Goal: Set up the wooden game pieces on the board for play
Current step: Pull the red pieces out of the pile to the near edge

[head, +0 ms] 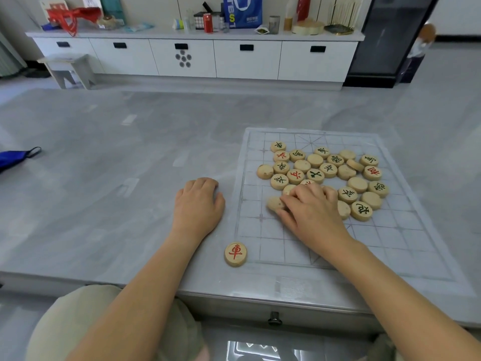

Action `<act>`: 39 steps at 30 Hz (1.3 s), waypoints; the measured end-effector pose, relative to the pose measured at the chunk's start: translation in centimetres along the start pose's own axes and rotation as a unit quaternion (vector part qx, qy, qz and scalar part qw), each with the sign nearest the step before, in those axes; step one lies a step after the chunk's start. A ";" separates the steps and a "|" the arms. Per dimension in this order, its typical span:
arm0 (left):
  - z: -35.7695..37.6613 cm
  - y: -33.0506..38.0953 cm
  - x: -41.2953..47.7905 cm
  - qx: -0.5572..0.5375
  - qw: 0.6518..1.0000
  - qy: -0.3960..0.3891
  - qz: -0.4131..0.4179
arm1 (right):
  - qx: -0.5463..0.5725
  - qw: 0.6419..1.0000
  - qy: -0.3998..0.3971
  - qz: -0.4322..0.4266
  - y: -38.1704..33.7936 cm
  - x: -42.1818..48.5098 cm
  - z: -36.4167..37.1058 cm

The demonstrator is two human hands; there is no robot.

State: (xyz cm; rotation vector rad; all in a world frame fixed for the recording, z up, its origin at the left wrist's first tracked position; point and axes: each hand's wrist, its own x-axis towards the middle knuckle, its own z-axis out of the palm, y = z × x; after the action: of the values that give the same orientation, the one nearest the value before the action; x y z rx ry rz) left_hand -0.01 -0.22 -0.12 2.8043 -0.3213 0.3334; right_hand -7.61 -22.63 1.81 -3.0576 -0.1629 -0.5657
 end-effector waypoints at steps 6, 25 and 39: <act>-0.1 0.1 0.0 -0.001 1.000 0.000 -0.002 | 0.064 0.996 -0.029 0.053 0.3 1.5 -0.4; 0.0 0.0 0.0 -0.005 1.000 0.006 0.001 | 0.130 0.987 -0.091 0.018 0.0 0.5 -0.8; -0.1 0.0 0.0 -0.007 1.000 0.002 -0.004 | 0.117 0.986 -0.112 -0.028 0.3 -0.7 -2.3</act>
State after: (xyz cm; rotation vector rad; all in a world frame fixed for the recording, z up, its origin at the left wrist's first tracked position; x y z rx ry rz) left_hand -0.06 -0.19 -0.03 2.7897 -0.3105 0.3327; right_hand -9.09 -23.13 3.70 -2.8846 -0.2970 -0.1843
